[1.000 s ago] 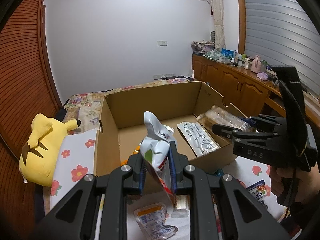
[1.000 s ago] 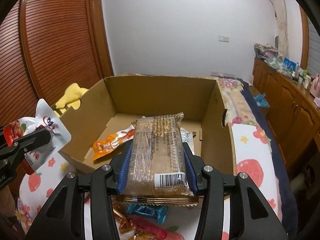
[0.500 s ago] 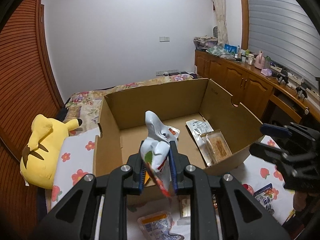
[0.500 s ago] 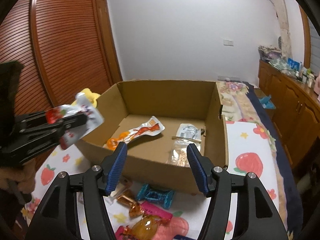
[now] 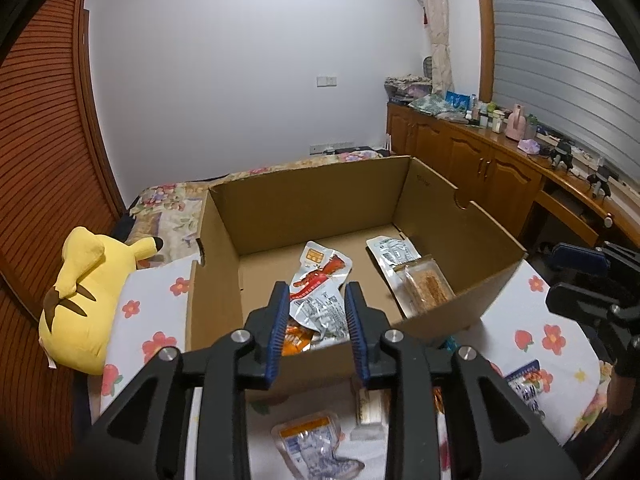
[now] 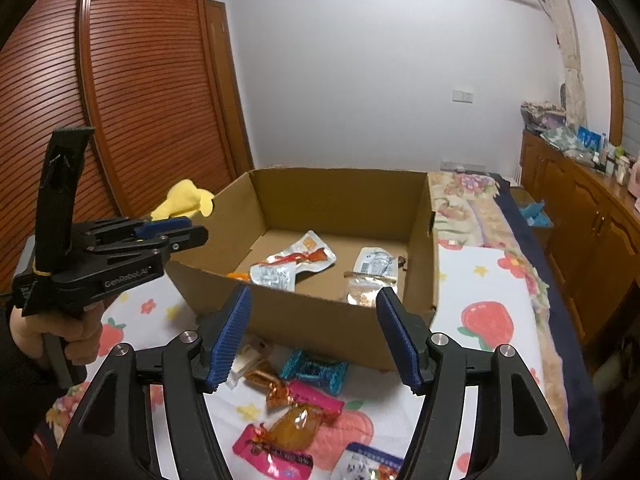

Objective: Organize snacks

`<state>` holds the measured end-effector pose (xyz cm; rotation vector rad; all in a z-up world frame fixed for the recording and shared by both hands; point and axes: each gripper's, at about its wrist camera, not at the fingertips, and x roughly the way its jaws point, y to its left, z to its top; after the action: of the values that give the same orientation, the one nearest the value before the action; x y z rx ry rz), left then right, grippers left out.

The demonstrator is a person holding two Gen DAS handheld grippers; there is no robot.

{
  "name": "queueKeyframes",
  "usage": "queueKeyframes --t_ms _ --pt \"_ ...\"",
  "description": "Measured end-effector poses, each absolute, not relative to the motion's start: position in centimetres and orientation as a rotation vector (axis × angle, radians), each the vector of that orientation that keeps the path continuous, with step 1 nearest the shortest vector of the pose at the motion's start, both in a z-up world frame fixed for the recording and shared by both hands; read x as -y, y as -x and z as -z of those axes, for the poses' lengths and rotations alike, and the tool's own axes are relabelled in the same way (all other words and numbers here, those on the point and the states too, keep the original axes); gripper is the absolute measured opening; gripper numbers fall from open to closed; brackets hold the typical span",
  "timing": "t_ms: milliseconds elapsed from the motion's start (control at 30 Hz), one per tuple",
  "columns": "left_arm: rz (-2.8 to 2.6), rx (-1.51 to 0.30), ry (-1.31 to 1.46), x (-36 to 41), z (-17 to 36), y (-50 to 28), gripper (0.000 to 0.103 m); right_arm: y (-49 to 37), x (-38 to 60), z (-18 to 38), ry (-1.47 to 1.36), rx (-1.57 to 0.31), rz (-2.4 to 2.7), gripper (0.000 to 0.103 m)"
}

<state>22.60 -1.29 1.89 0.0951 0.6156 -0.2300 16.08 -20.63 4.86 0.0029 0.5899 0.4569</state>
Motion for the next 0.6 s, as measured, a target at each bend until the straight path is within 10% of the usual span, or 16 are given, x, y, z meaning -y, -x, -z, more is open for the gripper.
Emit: queueKeyframes --t_ms 600 --pt "0.309 -0.619 -0.09 0.0 1.0 -15.1 0.04 -9.3 24.9 2.4 0.025 -0.69 -0.346 0.072"
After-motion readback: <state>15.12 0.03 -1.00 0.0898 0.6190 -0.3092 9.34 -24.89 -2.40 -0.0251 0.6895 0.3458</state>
